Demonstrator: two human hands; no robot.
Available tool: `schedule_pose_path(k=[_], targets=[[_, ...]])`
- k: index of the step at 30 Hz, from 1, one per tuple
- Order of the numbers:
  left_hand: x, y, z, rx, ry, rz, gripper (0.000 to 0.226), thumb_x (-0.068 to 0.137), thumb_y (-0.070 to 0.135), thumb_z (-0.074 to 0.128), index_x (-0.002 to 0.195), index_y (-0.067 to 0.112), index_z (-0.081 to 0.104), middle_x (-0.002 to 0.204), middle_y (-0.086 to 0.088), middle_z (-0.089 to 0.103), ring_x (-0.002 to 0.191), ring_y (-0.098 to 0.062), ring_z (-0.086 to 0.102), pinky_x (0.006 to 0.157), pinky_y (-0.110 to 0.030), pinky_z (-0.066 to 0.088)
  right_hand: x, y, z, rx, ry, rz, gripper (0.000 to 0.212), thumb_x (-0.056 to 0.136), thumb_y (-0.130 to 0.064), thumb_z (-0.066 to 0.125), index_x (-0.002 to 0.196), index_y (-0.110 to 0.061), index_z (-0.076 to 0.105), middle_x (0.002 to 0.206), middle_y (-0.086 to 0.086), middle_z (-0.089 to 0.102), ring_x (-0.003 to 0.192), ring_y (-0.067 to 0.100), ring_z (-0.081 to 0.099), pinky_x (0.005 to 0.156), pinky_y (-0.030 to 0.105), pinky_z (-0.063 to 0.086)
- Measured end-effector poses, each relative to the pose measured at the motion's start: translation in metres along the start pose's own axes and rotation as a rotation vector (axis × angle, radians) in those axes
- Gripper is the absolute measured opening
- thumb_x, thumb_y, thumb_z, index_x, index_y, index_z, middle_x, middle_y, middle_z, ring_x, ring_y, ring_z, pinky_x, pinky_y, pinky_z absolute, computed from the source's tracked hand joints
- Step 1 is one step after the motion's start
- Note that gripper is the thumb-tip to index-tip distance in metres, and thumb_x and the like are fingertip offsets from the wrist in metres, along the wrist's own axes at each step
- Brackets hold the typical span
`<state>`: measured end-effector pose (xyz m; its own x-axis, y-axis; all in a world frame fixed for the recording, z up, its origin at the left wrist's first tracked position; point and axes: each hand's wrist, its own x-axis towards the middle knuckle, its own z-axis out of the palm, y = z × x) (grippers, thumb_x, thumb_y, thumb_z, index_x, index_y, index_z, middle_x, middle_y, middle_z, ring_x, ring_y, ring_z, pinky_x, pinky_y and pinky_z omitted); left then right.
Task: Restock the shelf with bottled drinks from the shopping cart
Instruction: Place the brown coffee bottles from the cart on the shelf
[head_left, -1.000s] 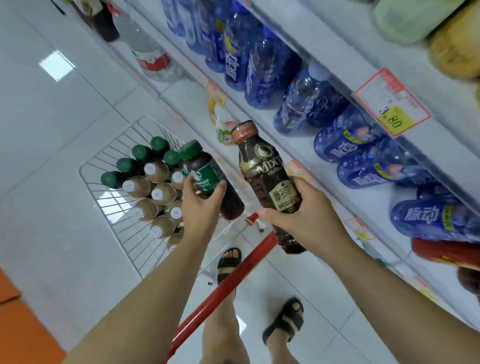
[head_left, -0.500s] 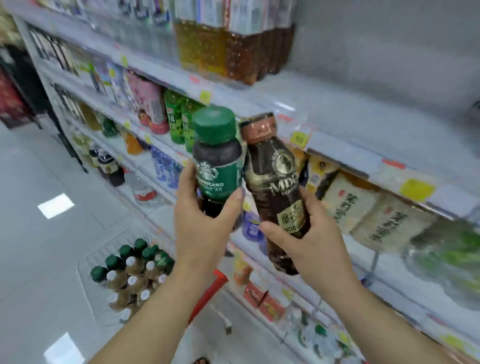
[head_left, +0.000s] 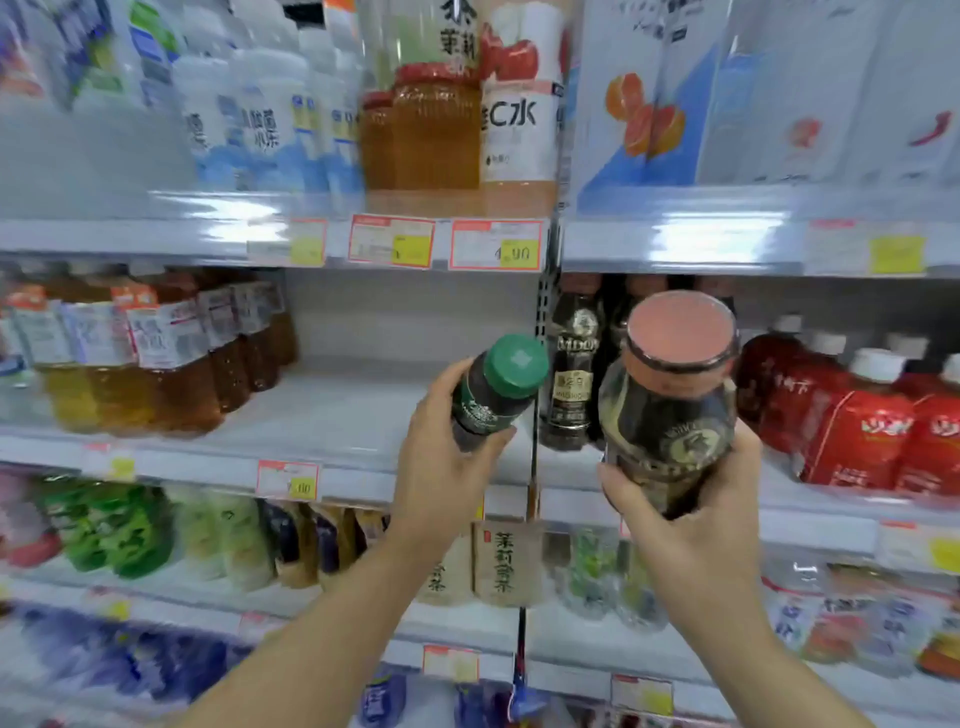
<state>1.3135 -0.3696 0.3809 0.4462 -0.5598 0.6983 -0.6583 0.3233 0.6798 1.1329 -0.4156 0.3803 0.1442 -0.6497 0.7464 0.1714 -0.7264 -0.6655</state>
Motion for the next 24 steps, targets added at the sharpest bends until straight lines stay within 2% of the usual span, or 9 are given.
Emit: schedule_pose_path(k=[2, 4, 6, 8, 11, 15, 17, 20, 24], targets=[[0.018, -0.009, 0.013, -0.045, -0.046, -0.050, 0.065, 0.081, 0.019, 0.071, 0.117, 0.060, 0.035, 0.119, 0.026, 0.052, 0.113, 0.003, 0.052, 0.093, -0.018, 0.044, 0.010, 0.009, -0.015, -0.051, 0.102, -0.029, 0.074, 0.068, -0.016, 0.081, 0.107, -0.061, 0.037, 0.104, -0.036, 0.052, 0.097, -0.012, 0.055, 0.079, 0.002, 0.041], [0.035, -0.020, 0.025, -0.103, -0.049, -0.119, 0.058, 0.082, 0.016, 0.070, 0.118, 0.049, 0.039, 0.114, 0.022, 0.056, 0.107, -0.004, 0.057, 0.091, -0.030, 0.050, 0.021, 0.018, -0.027, -0.073, 0.196, -0.017, 0.070, 0.069, -0.020, 0.078, 0.107, -0.060, 0.036, 0.109, -0.026, 0.053, 0.098, -0.010, 0.054, 0.080, 0.002, 0.040], [0.047, -0.031, 0.036, -0.122, -0.021, -0.178, 0.054, 0.082, 0.015, 0.070, 0.120, 0.037, 0.040, 0.106, 0.022, 0.057, 0.102, -0.007, 0.059, 0.083, -0.026, 0.050, 0.029, 0.029, -0.036, -0.092, 0.264, 0.009, 0.065, 0.069, -0.024, 0.074, 0.109, -0.057, 0.035, 0.112, -0.018, 0.053, 0.100, -0.010, 0.054, 0.080, 0.001, 0.039], [0.056, -0.041, 0.044, -0.124, 0.015, -0.229, 0.053, 0.082, 0.015, 0.070, 0.124, 0.029, 0.041, 0.103, 0.018, 0.058, 0.098, -0.010, 0.059, 0.076, -0.019, 0.044, 0.036, 0.041, -0.044, -0.098, 0.304, 0.020, 0.064, 0.072, -0.019, 0.074, 0.113, -0.048, 0.035, 0.115, -0.016, 0.053, 0.102, -0.011, 0.054, 0.080, 0.001, 0.039], [0.069, -0.053, 0.052, -0.093, 0.035, -0.287, 0.055, 0.084, 0.018, 0.069, 0.131, 0.020, 0.040, 0.108, 0.006, 0.059, 0.095, -0.014, 0.057, 0.076, -0.026, 0.039, 0.048, 0.057, -0.051, -0.120, 0.337, 0.011, 0.064, 0.076, -0.010, 0.073, 0.119, -0.036, 0.034, 0.116, -0.016, 0.050, 0.103, -0.013, 0.052, 0.080, 0.000, 0.040], [0.080, -0.060, 0.059, -0.009, 0.004, -0.287, 0.059, 0.083, 0.019, 0.069, 0.132, 0.017, 0.037, 0.109, 0.003, 0.055, 0.093, -0.016, 0.053, 0.077, -0.029, 0.038, 0.061, 0.073, -0.059, -0.224, 0.349, 0.055, 0.065, 0.077, -0.010, 0.073, 0.121, -0.032, 0.031, 0.114, -0.008, 0.052, 0.101, -0.014, 0.052, 0.077, -0.001, 0.040], [0.081, -0.061, 0.061, 0.002, 0.002, -0.279, 0.061, 0.083, 0.019, 0.070, 0.133, 0.016, 0.036, 0.110, 0.003, 0.055, 0.094, -0.017, 0.053, 0.077, -0.029, 0.039, 0.066, 0.081, -0.063, -0.282, 0.325, 0.134, 0.066, 0.077, -0.013, 0.073, 0.126, -0.027, 0.032, 0.117, -0.003, 0.052, 0.103, -0.006, 0.054, 0.081, 0.004, 0.040], [0.079, -0.064, 0.062, 0.005, 0.004, -0.263, 0.062, 0.082, 0.020, 0.070, 0.134, 0.018, 0.035, 0.112, 0.002, 0.055, 0.098, -0.018, 0.054, 0.080, -0.031, 0.040, 0.077, 0.090, -0.064, -0.395, 0.311, 0.224, 0.069, 0.079, -0.015, 0.072, 0.135, -0.014, 0.032, 0.122, 0.003, 0.053, 0.109, 0.016, 0.054, 0.088, 0.024, 0.042], [0.077, -0.064, 0.063, 0.018, 0.010, -0.255, 0.063, 0.083, 0.022, 0.070, 0.135, 0.020, 0.035, 0.118, -0.001, 0.057, 0.103, -0.022, 0.055, 0.084, -0.035, 0.044, 0.090, 0.095, -0.065, -0.473, 0.333, 0.316, 0.071, 0.080, -0.016, 0.071, 0.138, -0.012, 0.030, 0.127, 0.008, 0.053, 0.117, 0.026, 0.052, 0.094, 0.035, 0.044]])
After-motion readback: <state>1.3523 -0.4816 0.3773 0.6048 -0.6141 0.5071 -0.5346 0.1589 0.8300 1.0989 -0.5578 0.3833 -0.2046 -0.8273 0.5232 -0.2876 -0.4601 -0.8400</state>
